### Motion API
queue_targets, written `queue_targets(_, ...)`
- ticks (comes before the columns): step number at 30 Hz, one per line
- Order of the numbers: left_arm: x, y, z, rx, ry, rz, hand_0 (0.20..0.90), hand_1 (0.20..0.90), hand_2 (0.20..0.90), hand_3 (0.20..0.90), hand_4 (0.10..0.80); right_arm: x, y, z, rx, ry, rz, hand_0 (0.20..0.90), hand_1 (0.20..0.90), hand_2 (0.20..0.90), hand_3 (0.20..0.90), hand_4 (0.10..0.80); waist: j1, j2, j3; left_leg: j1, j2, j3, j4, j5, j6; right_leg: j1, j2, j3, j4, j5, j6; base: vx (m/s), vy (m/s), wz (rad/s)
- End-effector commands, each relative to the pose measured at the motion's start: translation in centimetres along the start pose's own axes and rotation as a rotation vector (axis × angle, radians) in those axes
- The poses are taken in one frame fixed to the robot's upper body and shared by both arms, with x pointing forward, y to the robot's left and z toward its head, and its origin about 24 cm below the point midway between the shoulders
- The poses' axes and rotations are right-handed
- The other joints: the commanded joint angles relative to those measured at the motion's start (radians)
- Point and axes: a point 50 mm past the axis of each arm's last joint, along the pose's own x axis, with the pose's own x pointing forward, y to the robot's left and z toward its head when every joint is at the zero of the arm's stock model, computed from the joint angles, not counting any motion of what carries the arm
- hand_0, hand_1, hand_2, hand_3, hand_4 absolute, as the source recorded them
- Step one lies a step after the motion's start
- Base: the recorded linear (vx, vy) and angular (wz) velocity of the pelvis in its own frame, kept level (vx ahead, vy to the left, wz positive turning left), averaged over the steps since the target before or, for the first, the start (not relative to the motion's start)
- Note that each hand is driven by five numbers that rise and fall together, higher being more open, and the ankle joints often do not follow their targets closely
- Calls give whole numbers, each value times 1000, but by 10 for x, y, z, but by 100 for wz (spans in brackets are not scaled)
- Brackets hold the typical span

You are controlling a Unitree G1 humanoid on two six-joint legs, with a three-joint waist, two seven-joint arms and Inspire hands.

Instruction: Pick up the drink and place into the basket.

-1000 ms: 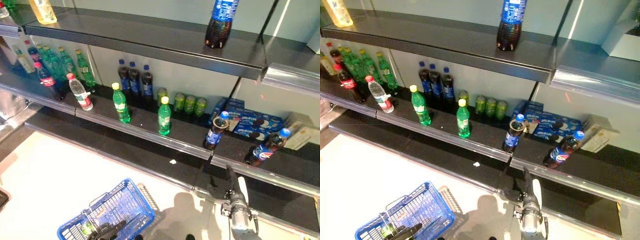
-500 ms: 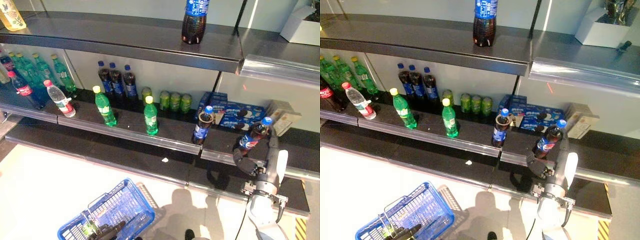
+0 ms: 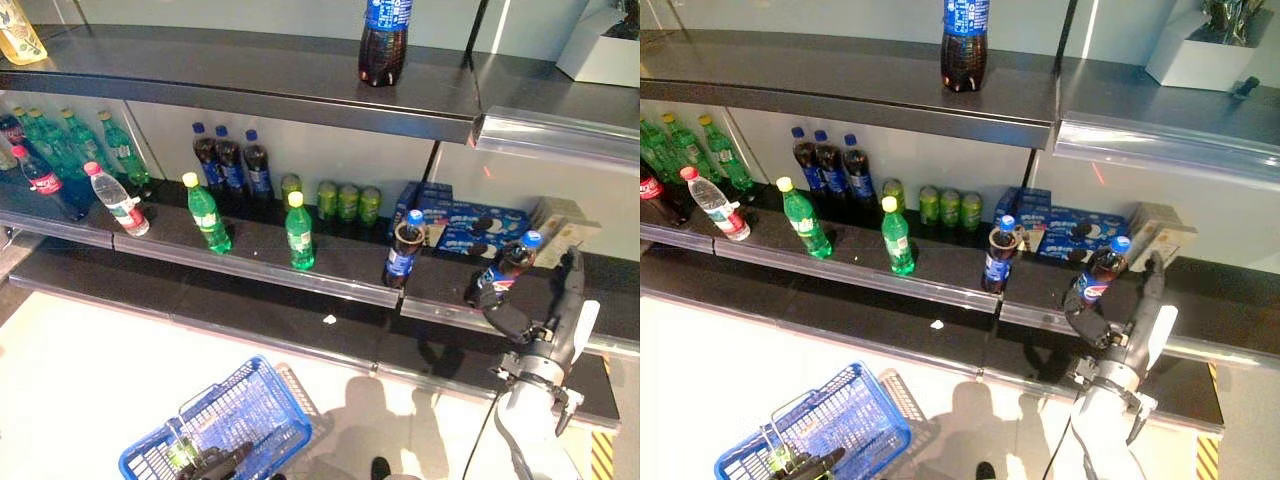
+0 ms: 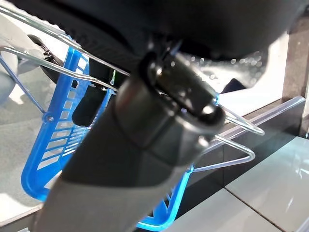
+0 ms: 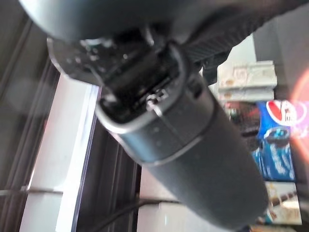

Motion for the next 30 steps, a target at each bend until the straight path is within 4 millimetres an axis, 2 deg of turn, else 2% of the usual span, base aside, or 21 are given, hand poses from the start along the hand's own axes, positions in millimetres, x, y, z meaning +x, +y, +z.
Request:
queue_targets(1,6,-51,17,47,-89,-201,300,300,300,200,100,31,-1,56,224,-267,-193,900,900,900,900,800,15,-5,71,-102,45,-8,221,-60,15,-105,-81,-11,194,-28,6,-98,-13,-9)
queue_targets(10,8,-82,31,30,-156,-292,300,300,300,200,100,47,0,76,310,-359,-301,900,900,900,900,800,-7,44,191,-199,0,-30,247,-36,24,-207,-88,8,244,-28,-10,-145,18,-5)
queue_targets(17,8,-107,44,17,-207,-381,300,300,300,200,100,63,8,105,360,-456,-326,900,900,900,900,800,-13,75,267,-284,-26,-47,283,-24,29,-286,-85,23,276,-26,-25,-96,24,-7)
queue_targets(24,9,-122,59,15,-238,-423,300,300,300,200,100,81,13,143,381,-574,-341,900,900,900,900,800,-4,85,310,-334,-32,-56,280,-7,28,-323,-75,24,268,-17,-34,-75,-15,-3)
queue_targets(30,11,-125,70,28,-253,-425,300,300,300,200,100,98,9,158,411,-552,-375,900,900,900,900,800,11,81,322,-355,-29,-62,274,3,25,-333,-66,17,256,-11,-35,-37,-58,0)
